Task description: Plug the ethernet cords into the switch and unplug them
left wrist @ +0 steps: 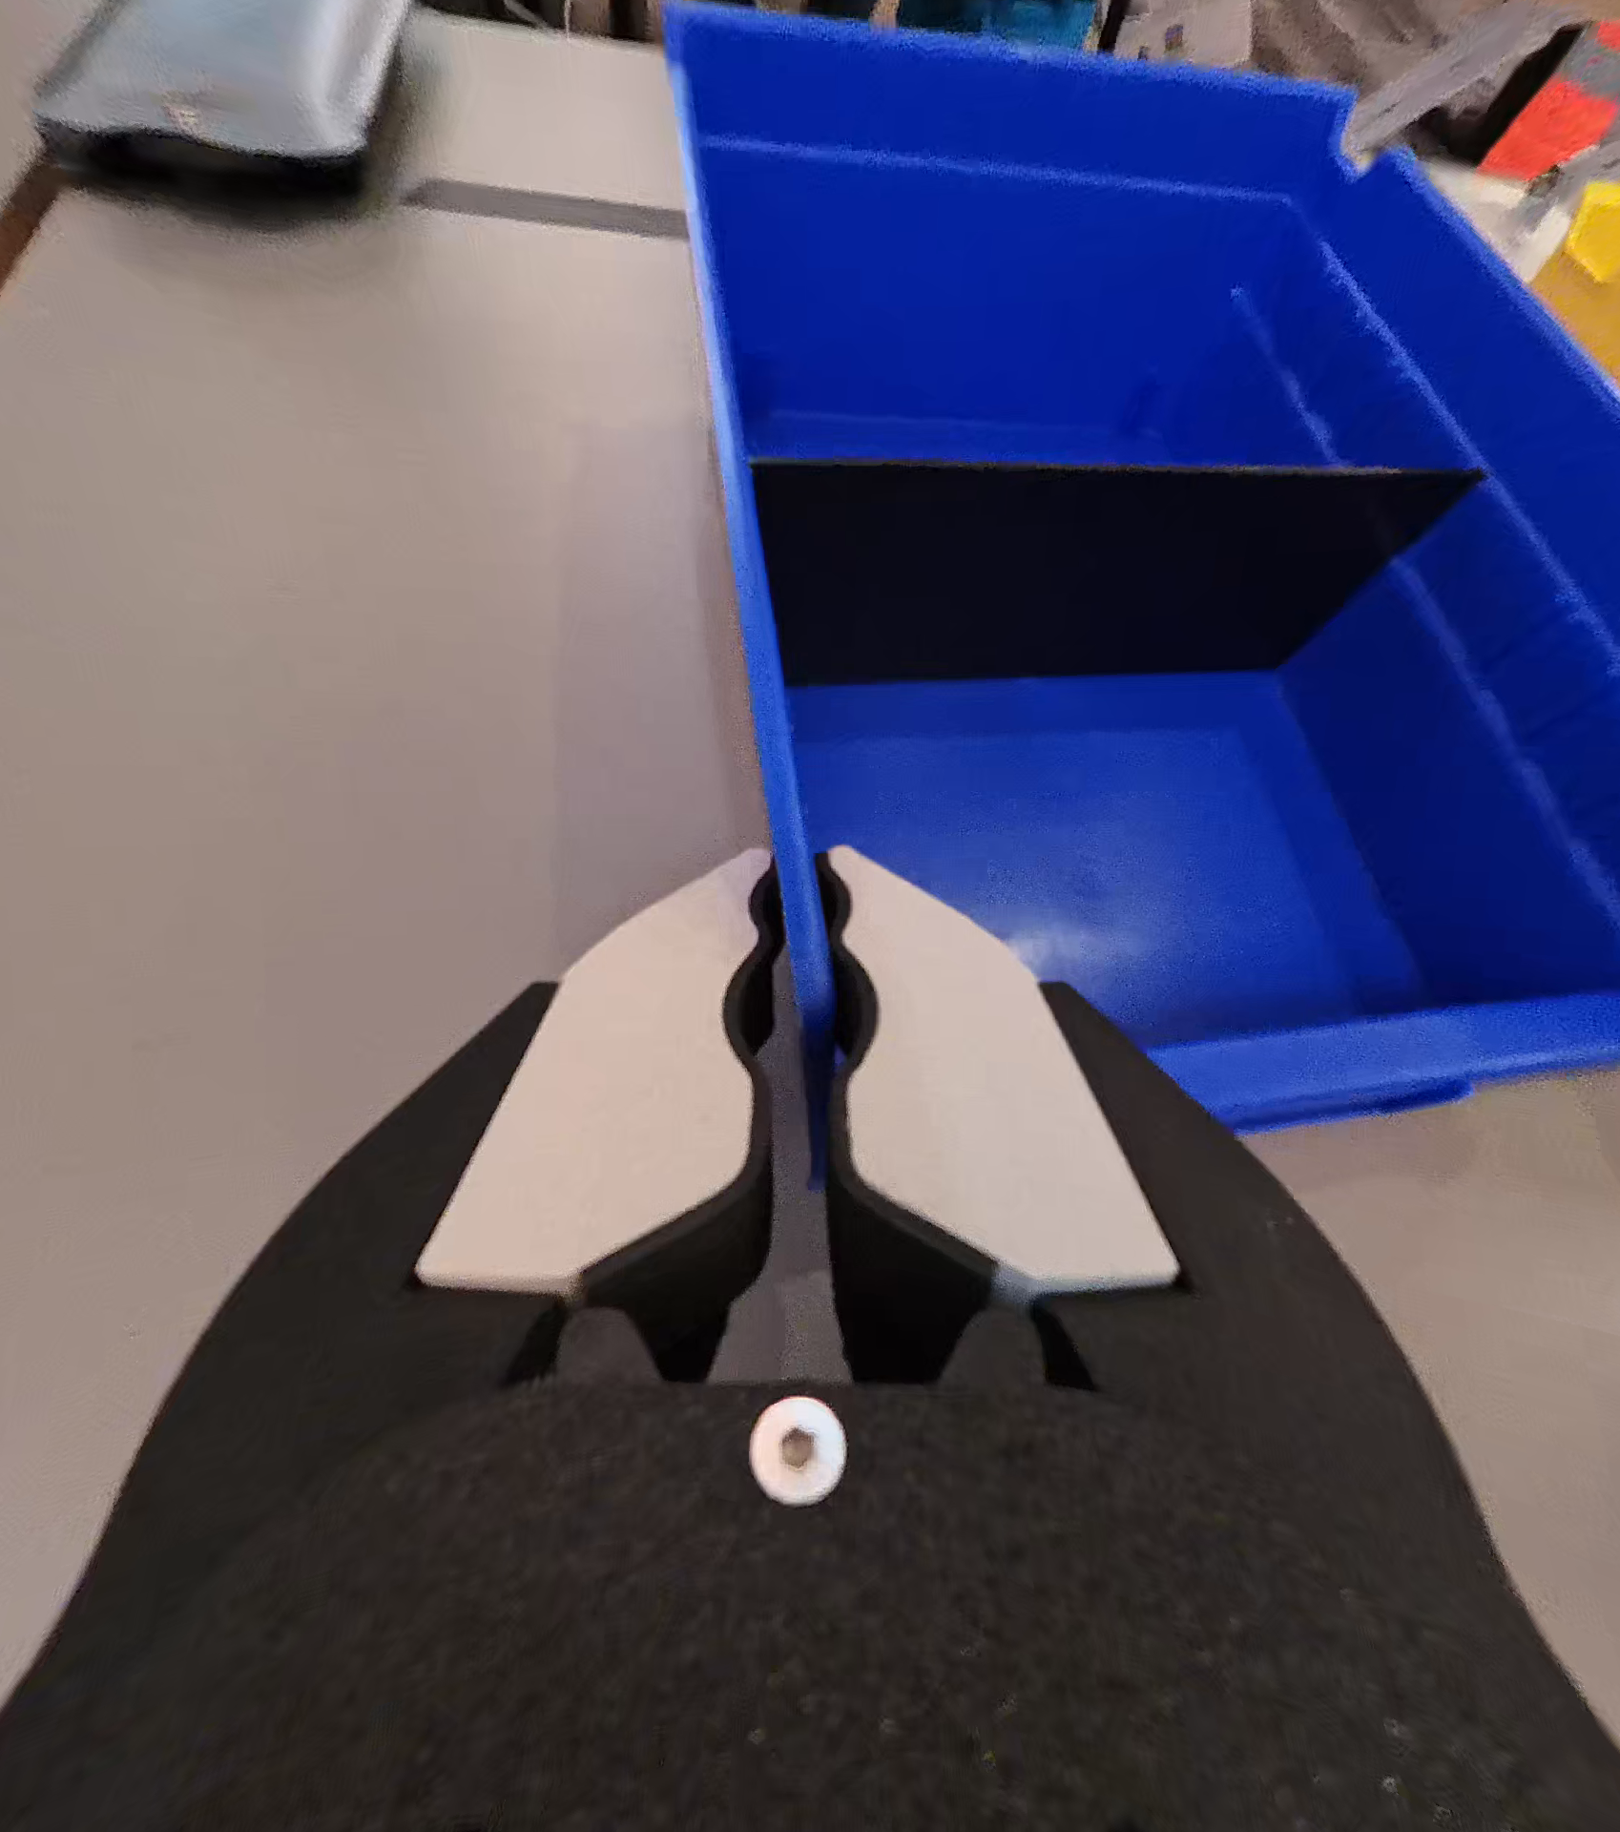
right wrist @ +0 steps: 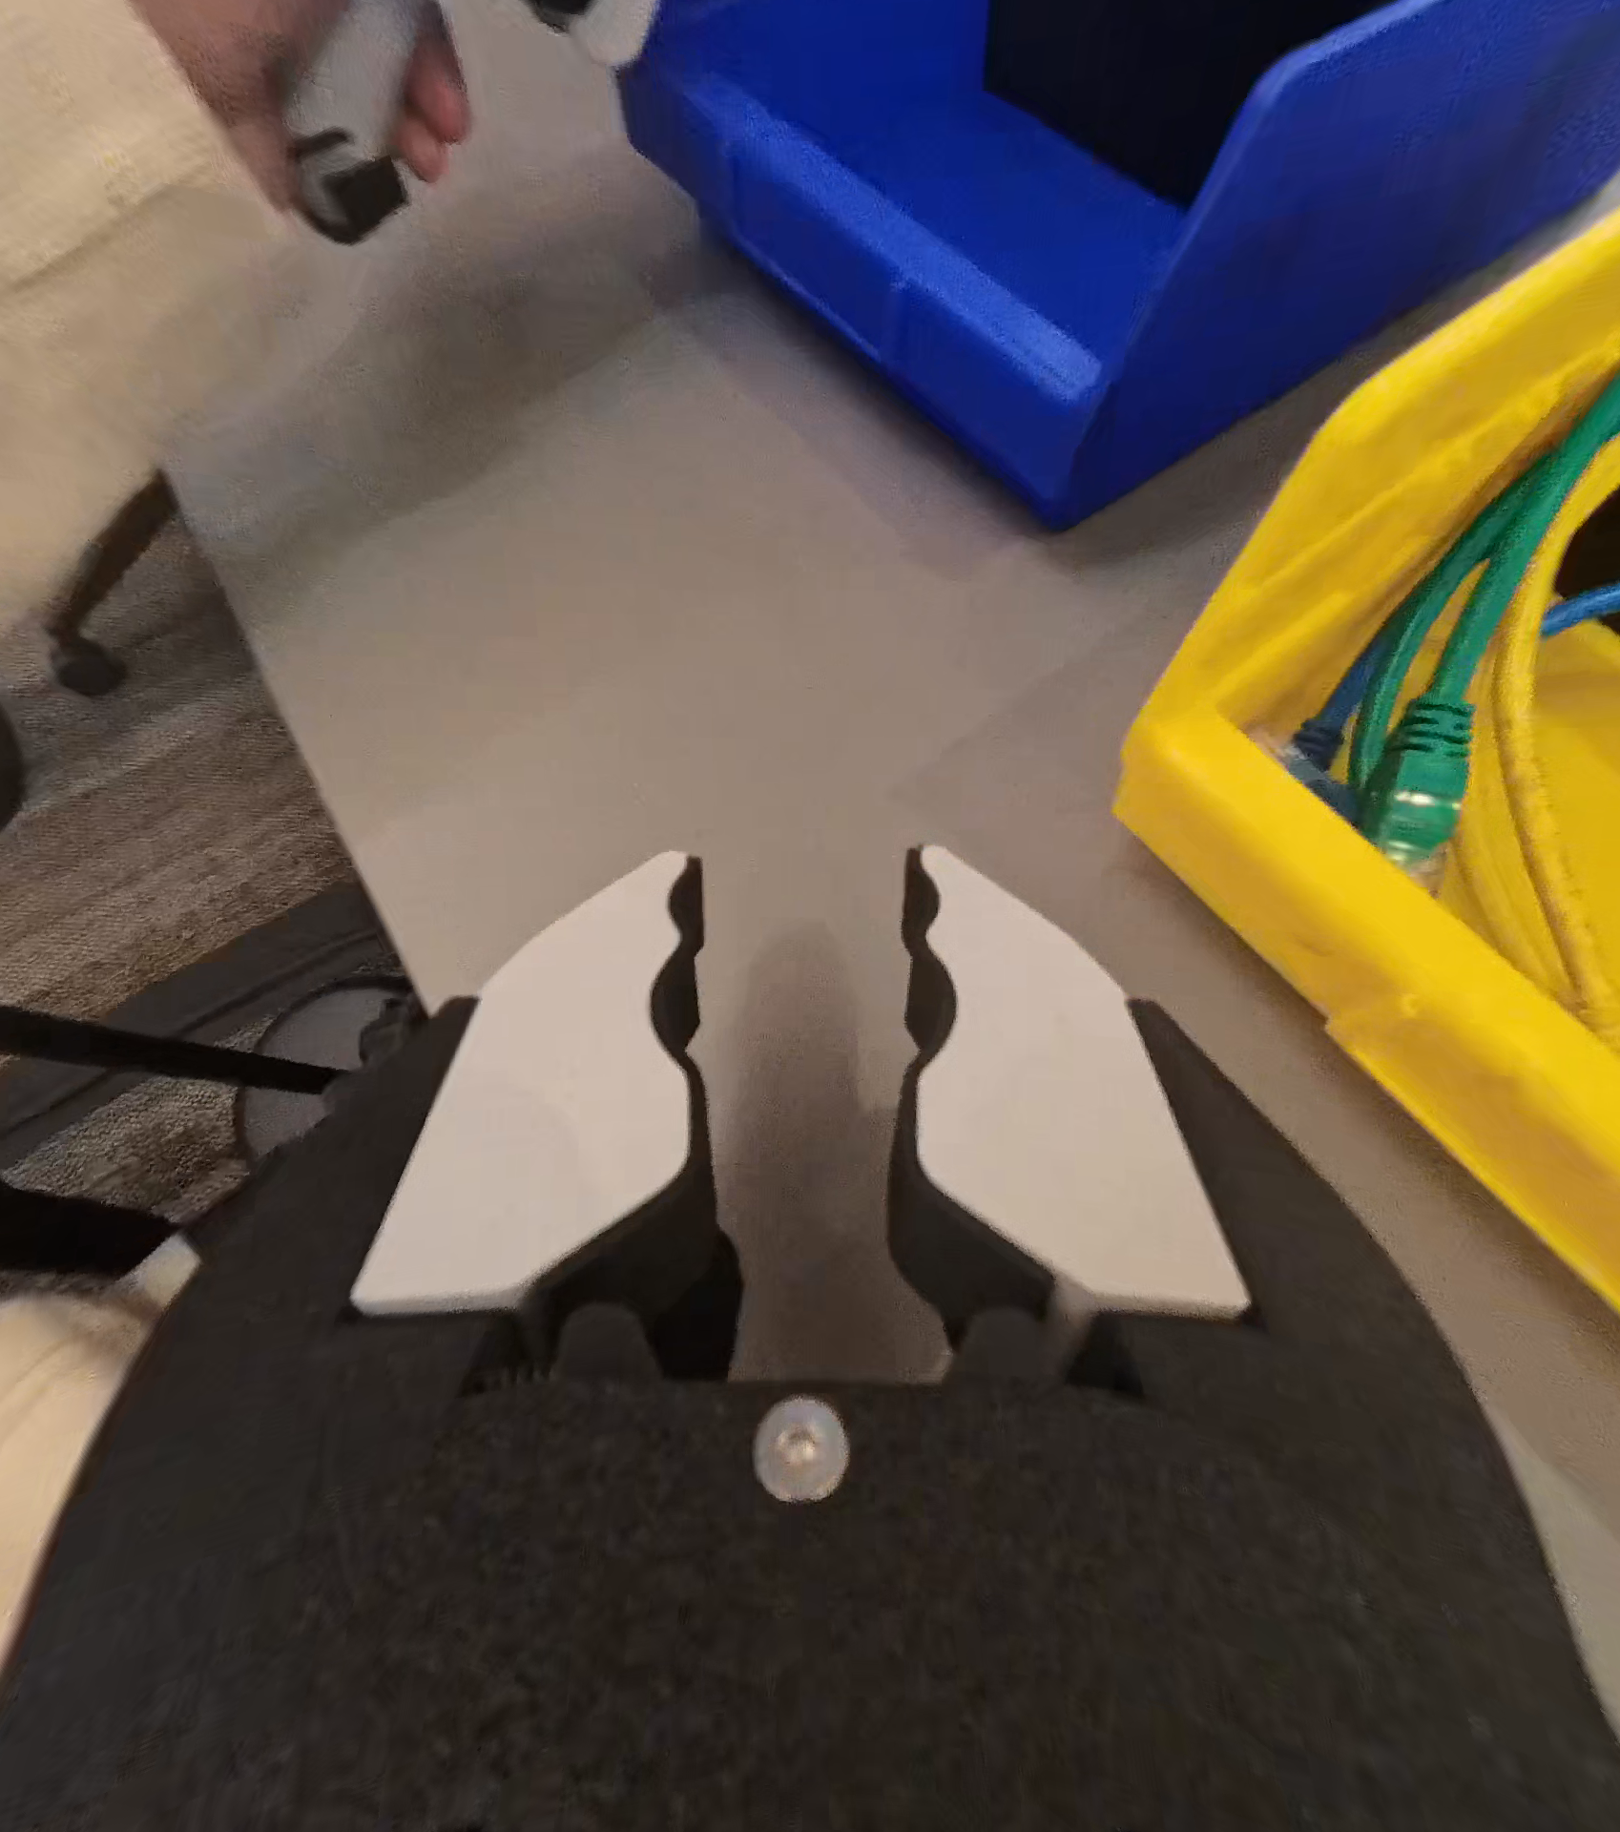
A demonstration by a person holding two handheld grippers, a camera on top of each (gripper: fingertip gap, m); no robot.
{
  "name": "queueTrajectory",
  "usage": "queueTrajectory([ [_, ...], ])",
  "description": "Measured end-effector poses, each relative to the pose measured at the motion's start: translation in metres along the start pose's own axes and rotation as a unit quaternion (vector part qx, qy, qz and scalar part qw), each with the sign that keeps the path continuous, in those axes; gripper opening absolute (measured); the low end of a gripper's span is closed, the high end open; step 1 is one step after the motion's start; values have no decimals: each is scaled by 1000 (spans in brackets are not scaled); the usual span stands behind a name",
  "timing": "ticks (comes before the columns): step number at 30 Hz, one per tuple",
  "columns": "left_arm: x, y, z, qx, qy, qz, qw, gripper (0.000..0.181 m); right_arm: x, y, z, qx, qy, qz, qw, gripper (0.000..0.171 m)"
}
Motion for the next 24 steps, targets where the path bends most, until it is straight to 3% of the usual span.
queueTrajectory([
  [7,-58,-66,-16,75,41,45,995,5,53,12,-7,-72,81,-61,992,60],
  [10,-81,-93,-20,74,26,42,996,6,69,16,5,-56,119,-78,988,57],
  [11,-88,-100,-22,73,23,40,996,6,70,20,10,-53,121,-70,989,55],
  [14,-102,-115,-32,55,14,32,998,10,63,31,5,-136,116,-12,984,11],
  [15,-105,-119,-33,63,19,31,997,10,63,33,4,-155,110,-5,982,9],
  [18,-103,-137,-35,121,56,13,991,9,67,29,12,-178,63,-2,982,8],
  [24,-56,-171,-65,103,44,-67,991,9,92,-19,0,-193,94,-75,974,7],
])
Point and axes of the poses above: each gripper's, where its closed fingertips meet, y out along the fingers, x out of its top, z = x × y across the jaws, the point moved 4 cm from there along -y, back along the fingers, and after that the axes turned 9 degrees about z, right-handed, at the moved point
